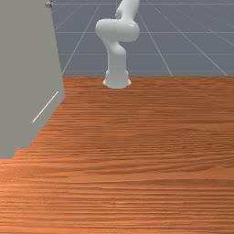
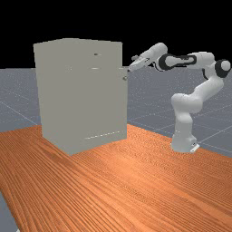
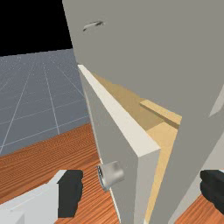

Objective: Open the cabinet door

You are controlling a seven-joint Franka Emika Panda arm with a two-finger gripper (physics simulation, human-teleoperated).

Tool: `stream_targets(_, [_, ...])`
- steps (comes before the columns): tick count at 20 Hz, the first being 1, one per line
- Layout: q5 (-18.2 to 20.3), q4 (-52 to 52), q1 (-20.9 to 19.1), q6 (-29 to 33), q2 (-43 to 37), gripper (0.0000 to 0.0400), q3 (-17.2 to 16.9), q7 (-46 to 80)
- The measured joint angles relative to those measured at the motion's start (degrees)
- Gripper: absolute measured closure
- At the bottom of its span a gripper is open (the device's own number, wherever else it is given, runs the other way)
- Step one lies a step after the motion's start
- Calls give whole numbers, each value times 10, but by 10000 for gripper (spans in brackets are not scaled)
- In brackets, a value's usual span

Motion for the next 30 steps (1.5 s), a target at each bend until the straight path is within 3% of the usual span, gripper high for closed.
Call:
stream_targets(4, [-1,-25,-3,24,-3,0,48,33])
stream_targets(12, [0,-42,-16,32,-16,0,86,60])
stream_targets(20, [13,-76,-2,28,-18,0,221,149])
stream_targets(24, [15,-73,1,-1,-56,0,235,157])
stream_targets(30, [13,-51,-2,-20,-98,0,228,150])
